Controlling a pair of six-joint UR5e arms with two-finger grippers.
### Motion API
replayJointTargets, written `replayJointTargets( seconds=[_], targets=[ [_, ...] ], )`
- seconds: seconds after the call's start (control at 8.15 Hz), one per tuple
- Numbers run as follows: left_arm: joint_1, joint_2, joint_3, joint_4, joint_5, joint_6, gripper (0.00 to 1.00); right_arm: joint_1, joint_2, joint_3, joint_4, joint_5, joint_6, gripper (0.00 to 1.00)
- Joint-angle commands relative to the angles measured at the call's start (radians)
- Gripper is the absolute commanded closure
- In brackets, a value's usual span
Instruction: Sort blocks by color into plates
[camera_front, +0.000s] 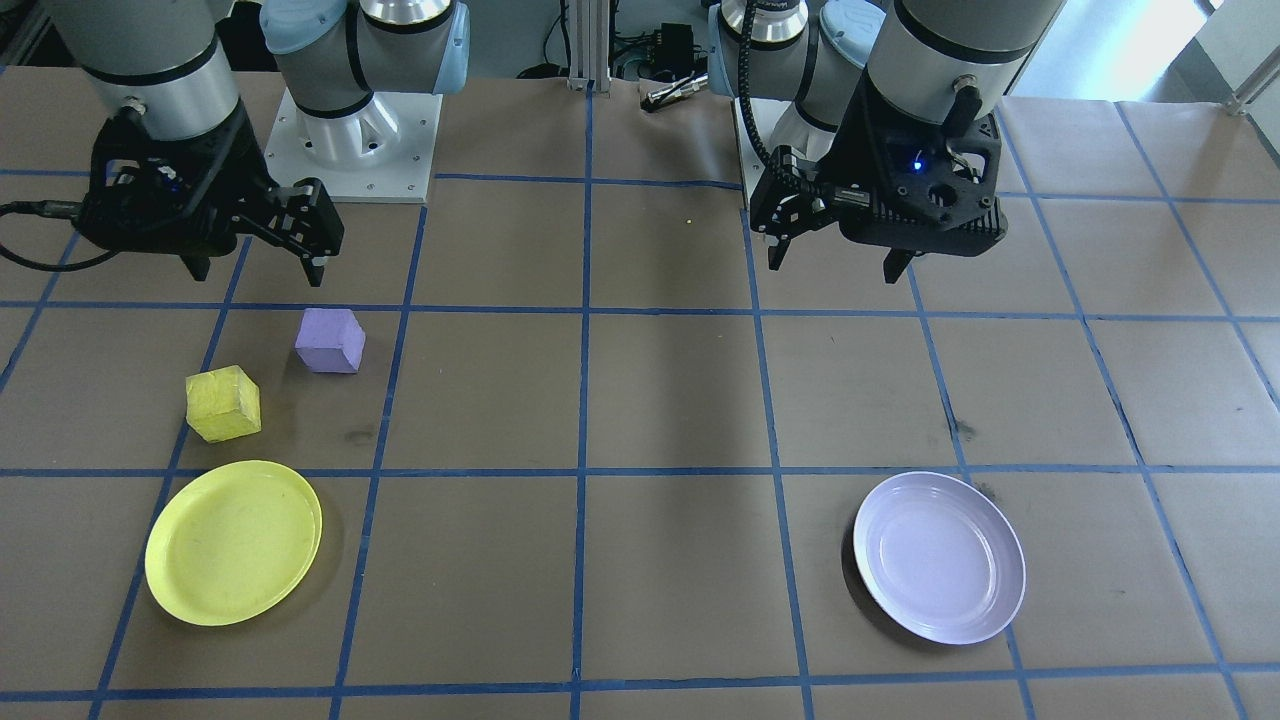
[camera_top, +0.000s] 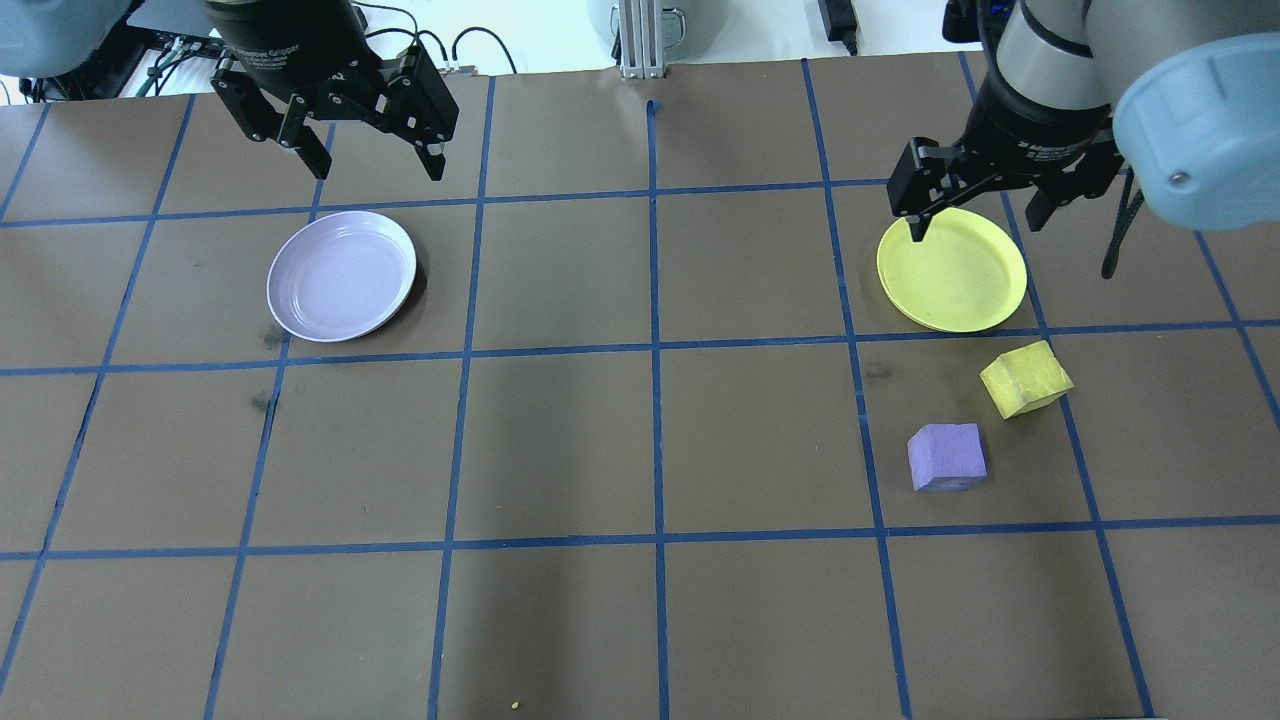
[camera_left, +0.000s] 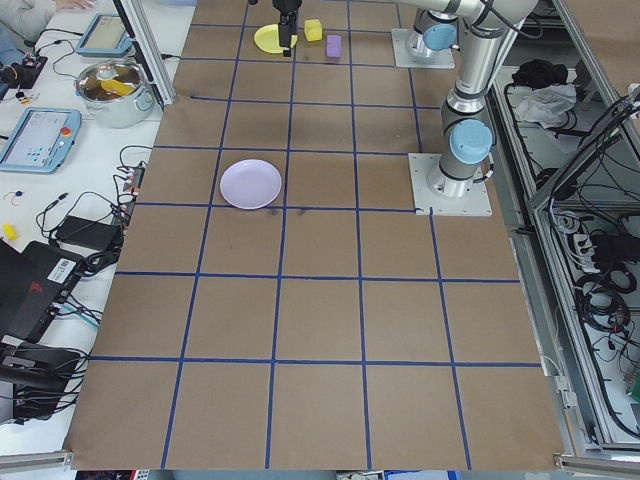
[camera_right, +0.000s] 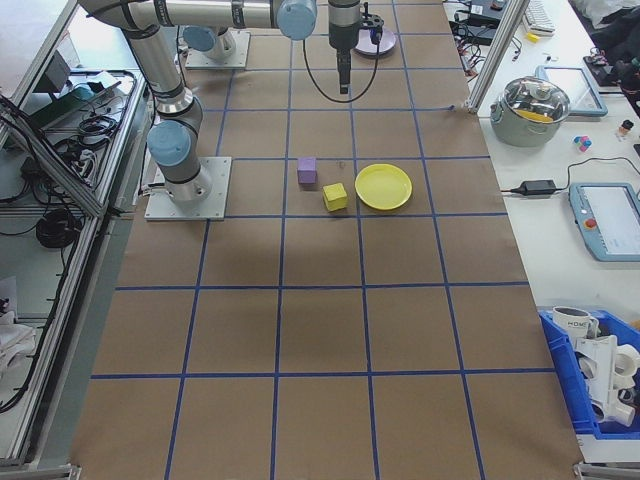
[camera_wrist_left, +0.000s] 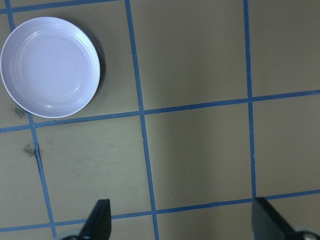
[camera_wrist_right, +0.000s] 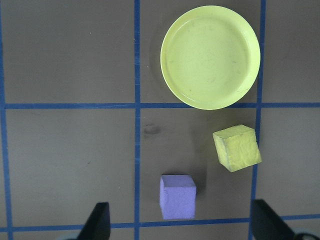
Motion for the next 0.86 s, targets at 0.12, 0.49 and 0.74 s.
replayJointTargets(
  seconds=[0.12,0.49,0.74],
  targets=[
    [0.002,-0.002,0.000,0.000,0.001,0.000,0.00,-0.207,0.093,0.030,-0.005,-0.029,-0.325,0.00],
    [0.000,-0.006,-0.002,0.000,-0.001,0.000,0.00,-0.287,0.170,0.105,-0.067,-0.066,-0.469,0.00],
    [0.000,-0.008,-0.003,0.000,-0.001,0.000,0.00,-0.300,0.219,0.168,-0.137,-0.078,-0.486,0.00]
  ],
)
